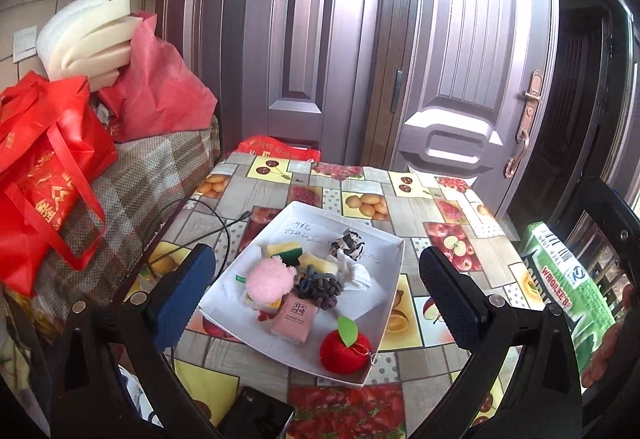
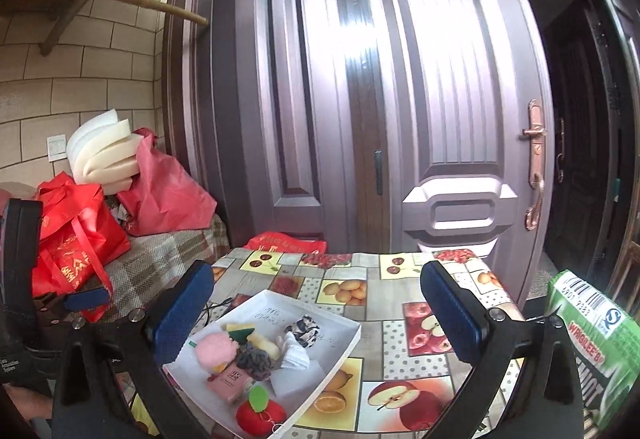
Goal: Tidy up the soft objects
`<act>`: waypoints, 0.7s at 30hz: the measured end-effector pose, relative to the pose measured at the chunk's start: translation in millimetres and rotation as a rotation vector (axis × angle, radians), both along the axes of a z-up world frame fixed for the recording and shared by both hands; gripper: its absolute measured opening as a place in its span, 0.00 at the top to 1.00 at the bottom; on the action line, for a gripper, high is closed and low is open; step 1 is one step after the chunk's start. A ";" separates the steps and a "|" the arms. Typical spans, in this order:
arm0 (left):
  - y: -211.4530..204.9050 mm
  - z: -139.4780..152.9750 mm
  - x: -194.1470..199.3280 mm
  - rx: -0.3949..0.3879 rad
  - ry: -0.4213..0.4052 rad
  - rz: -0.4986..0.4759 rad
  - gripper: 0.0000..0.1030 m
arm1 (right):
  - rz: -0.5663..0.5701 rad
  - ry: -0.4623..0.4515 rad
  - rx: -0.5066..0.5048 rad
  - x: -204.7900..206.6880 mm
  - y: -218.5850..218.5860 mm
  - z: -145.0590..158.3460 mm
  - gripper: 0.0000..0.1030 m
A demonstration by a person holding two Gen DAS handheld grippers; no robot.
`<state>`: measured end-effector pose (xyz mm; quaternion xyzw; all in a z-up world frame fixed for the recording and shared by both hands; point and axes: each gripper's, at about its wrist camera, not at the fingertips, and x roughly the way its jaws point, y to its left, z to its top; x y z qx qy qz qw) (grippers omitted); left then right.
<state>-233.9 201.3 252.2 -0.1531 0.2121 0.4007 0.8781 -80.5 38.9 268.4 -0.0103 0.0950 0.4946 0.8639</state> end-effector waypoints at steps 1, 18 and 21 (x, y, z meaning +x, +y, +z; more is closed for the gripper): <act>-8.4 5.1 0.3 0.011 0.005 -0.006 0.00 | 0.003 -0.004 0.007 1.4 -7.4 4.3 0.00; -75.1 -1.3 10.7 -0.049 0.078 0.089 0.00 | -0.148 0.079 -0.038 25.6 -95.8 -18.0 0.00; -74.4 -13.9 19.1 -0.078 0.107 0.070 0.00 | -0.210 0.113 -0.055 34.5 -105.2 -29.4 0.00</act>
